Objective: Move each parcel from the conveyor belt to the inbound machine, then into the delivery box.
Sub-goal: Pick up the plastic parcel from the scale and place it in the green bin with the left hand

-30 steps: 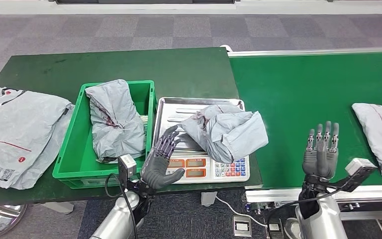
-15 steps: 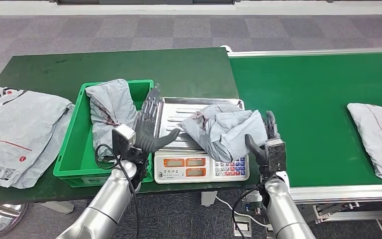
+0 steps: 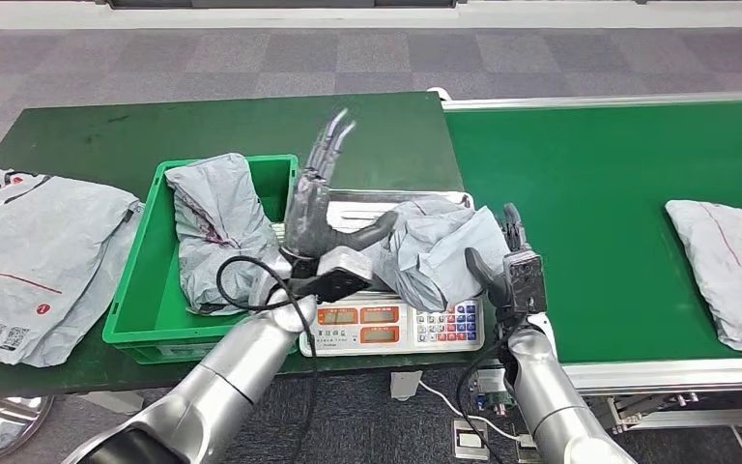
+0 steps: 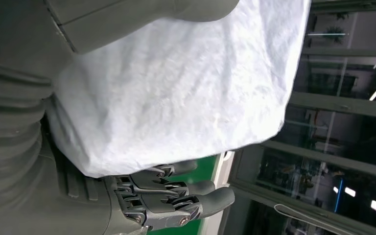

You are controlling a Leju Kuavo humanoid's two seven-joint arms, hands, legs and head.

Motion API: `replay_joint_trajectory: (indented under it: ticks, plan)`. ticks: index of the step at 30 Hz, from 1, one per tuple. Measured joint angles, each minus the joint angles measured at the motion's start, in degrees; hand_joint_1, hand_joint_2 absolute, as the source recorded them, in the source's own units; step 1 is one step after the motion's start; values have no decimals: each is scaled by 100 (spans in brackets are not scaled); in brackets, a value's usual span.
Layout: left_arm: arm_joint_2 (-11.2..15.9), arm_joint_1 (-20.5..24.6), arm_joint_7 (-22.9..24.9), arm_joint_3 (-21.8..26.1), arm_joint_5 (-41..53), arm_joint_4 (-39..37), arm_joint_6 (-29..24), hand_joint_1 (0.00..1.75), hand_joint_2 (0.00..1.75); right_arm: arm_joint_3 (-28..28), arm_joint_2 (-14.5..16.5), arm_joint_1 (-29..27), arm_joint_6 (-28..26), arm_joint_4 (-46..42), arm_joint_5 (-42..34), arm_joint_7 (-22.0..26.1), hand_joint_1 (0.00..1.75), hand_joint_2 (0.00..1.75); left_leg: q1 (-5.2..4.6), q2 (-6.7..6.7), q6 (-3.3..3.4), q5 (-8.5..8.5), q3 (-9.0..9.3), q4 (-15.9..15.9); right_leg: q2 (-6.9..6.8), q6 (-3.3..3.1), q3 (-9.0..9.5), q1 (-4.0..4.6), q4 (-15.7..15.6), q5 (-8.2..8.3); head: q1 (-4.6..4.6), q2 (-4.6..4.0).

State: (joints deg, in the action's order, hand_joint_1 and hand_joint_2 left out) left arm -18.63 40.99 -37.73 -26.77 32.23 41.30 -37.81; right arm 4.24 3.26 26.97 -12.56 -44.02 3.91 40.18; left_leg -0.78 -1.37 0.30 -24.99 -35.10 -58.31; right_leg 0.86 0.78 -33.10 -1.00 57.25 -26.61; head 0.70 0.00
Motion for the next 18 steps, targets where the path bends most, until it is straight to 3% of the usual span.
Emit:
replay_joint_trajectory:
  ticks: [3,6,8,12,18]
  plan:
    - [-111,284,1044,-377,786,-629,401,0,175,0,-1,22,-61,34,-15,0,0,175,-1,1,0,0,0,0,1,0,1,-1,0,0,0,0]
    - [-165,445,2627,-785,1101,-1215,1835,0,175,0,-13,12,-162,18,-26,1,0,175,-2,8,0,0,1,-1,4,1,0,-2,0,2,0,0]
    - [-174,488,3328,-963,1038,-1517,2760,0,175,0,-28,-50,-274,-87,-28,2,0,175,-2,10,0,0,1,-1,8,2,-3,-1,0,3,0,0]
    - [-186,634,3946,-1093,918,-1928,3727,0,175,-1,-50,-306,-665,-614,-31,7,0,175,0,9,-3,-3,2,0,9,0,0,1,0,0,1,0]
    - [-206,790,4175,-1120,838,-2192,4017,0,175,-11,-68,-566,-875,-1211,-46,7,0,175,1,15,-5,-5,13,1,10,-2,8,1,0,-2,0,0]
